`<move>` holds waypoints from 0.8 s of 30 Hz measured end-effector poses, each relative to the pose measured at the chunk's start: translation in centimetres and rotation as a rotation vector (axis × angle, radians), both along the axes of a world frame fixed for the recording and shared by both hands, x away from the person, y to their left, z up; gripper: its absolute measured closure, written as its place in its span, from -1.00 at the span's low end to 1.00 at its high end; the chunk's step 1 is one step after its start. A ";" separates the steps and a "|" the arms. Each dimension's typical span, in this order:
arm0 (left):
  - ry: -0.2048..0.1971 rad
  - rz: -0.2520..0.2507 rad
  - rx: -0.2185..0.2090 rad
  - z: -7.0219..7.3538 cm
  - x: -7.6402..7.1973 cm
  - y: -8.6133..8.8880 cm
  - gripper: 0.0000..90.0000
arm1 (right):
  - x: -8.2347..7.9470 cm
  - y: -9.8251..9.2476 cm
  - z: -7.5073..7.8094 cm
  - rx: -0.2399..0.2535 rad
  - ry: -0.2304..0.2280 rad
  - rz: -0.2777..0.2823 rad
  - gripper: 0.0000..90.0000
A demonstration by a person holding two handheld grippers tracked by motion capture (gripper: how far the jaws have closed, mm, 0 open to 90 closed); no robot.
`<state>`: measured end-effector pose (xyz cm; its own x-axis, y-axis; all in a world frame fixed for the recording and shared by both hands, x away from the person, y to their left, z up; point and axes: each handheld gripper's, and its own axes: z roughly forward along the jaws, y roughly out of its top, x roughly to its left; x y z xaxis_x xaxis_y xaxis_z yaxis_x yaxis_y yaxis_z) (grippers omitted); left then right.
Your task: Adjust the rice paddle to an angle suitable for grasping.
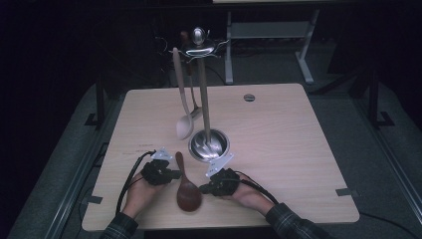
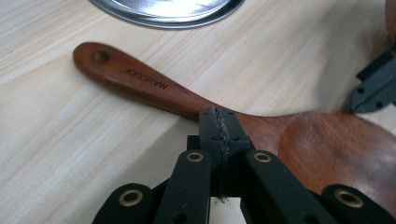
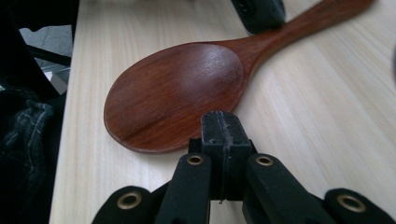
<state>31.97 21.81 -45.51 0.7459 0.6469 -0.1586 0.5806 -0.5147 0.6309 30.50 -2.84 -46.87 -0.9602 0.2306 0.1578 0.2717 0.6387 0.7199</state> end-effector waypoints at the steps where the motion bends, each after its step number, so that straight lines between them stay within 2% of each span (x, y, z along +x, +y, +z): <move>1: 0.001 -0.003 0.005 0.0 0.0 0.1 1.00 | 0.0 0.2 0.0 0.003 -0.007 0.009 1.00; 2: 0.001 0.001 0.004 0.0 0.0 0.1 1.00 | -0.1 0.5 0.0 0.004 0.008 0.004 1.00; 8: 0.009 0.009 0.004 0.0 0.1 0.5 1.00 | -0.3 2.0 0.0 0.008 -0.012 0.046 1.00; 24: 0.015 0.024 0.019 0.1 0.2 1.0 1.00 | -0.5 5.1 -0.1 0.037 -0.016 0.102 0.99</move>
<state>32.18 22.82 -45.41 0.7278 0.6674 -0.1576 0.6024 -0.5123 0.6121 30.00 2.30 -46.93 -0.9808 0.1260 0.1490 0.1951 0.6356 0.7470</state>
